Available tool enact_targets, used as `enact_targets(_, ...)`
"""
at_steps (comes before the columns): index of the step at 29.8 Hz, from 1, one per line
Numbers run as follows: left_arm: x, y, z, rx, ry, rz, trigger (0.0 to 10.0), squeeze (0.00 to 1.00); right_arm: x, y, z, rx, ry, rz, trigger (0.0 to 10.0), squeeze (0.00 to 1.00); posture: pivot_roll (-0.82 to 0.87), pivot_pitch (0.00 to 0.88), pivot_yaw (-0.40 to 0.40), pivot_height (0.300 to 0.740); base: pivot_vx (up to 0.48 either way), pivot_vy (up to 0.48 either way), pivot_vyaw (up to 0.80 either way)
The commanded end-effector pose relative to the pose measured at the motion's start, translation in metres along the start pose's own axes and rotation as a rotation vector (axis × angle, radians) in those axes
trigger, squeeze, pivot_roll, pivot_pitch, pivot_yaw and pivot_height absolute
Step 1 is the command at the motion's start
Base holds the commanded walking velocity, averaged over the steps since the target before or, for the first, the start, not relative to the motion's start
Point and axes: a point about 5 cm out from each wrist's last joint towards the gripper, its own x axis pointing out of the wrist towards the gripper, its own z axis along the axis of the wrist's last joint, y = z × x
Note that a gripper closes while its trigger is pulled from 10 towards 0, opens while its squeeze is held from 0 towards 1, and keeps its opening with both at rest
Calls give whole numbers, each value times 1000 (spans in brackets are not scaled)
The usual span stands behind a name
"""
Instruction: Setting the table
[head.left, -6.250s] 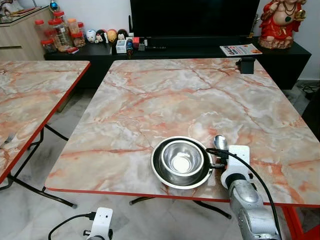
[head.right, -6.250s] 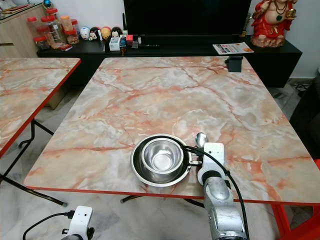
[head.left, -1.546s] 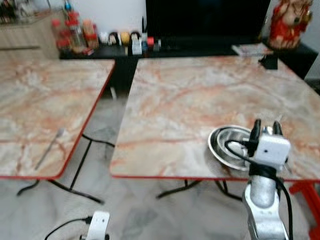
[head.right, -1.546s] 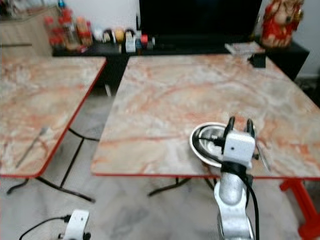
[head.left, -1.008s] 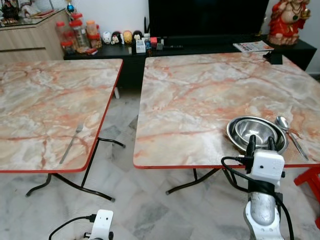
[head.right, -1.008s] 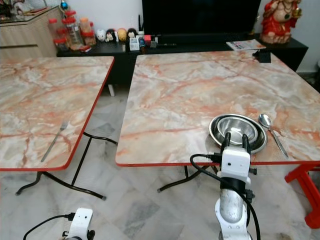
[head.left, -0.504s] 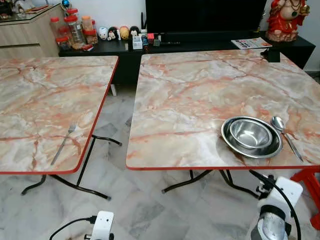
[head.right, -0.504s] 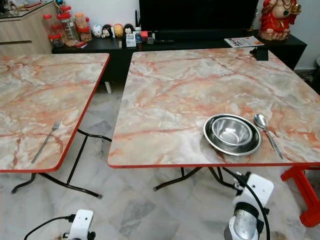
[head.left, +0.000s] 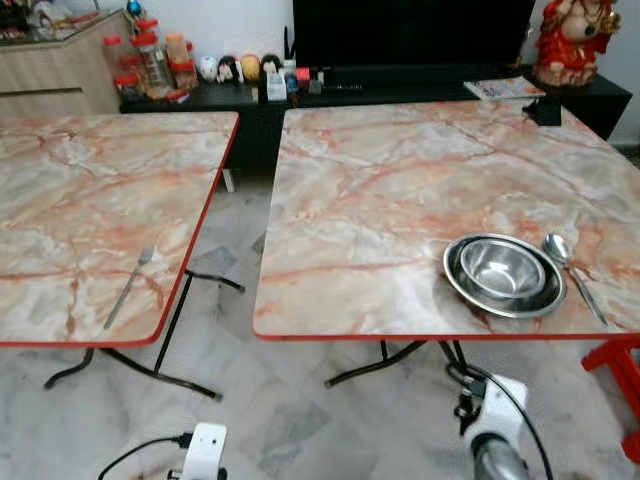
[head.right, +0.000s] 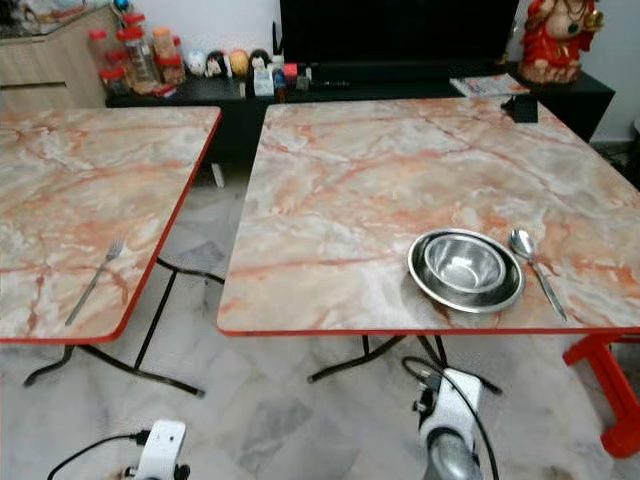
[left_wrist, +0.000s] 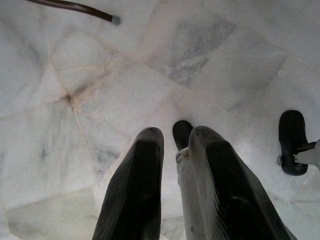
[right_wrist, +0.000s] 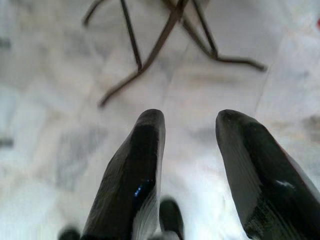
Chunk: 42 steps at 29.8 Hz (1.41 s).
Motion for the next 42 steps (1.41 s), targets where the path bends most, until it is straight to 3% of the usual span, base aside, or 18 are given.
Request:
enact_targets(1, 0, 1, -1, 5, 12, 7, 10000, 0, 1, 1, -1, -30, 12, 20, 10000, 0, -106, 0, 16, 740, 0, 0, 0)
enact_targets(6, 0, 2, 1, 3, 3, 14, 10000, 0, 2, 6, -12, -103, 67, 78, 10000, 0, -107, 0, 22, 740, 0, 0, 0)
enact_targets(7, 0, 2, 1, 6, 5, 14, 10000, 0, 1, 10, -17, -170, 81, 122, 10000, 0, -102, 0, 28, 740, 0, 0, 0)
enact_targets(12, 0, 4, 2, -1, 5, 17, 10000, 0, -2, 16, -27, -266, 108, 194, 10000, 0, -100, 0, 33, 740, 0, 0, 0)
enact_targets(13, 1, 5, 3, -7, 4, 22, 10000, 0, -5, 16, -38, -336, 154, 217, 10000, 0, -93, 0, 30, 740, 0, 0, 0)
enact_targets(15, 1, 5, 5, -10, 1, 25, 10000, 0, -7, 13, -46, -383, 192, 223, 10000, 0, -78, 0, 22, 740, 0, 0, 0)
enact_targets(17, 1, 6, 6, -16, -3, 28, 10000, 0, -8, 11, -48, -367, 201, 210, 10000, 0, -71, 0, 21, 740, 0, 0, 0)
enact_targets(19, 1, 7, 8, -26, -8, 33, 10000, 0, -6, 10, -45, -285, 194, 157, 10000, 0, -67, 0, 31, 740, 0, 0, 0)
enact_targets(27, 0, 9, 4, -12, 2, 33, 10000, 0, -5, 18, -43, -188, 166, 131, 10000, 0, -63, 0, 43, 740, 0, 227, -91)
enact_targets(31, 0, 10, 4, -12, 2, 37, 10000, 0, -6, 17, -43, -177, 163, 111, 10000, 0, -56, 0, 42, 740, 0, 364, -694)
enact_targets(42, 0, 12, 4, -7, 3, 36, 10000, 0, -6, 15, -44, -160, 170, 90, 10000, 0, -55, 0, 50, 740, 0, 362, 0)
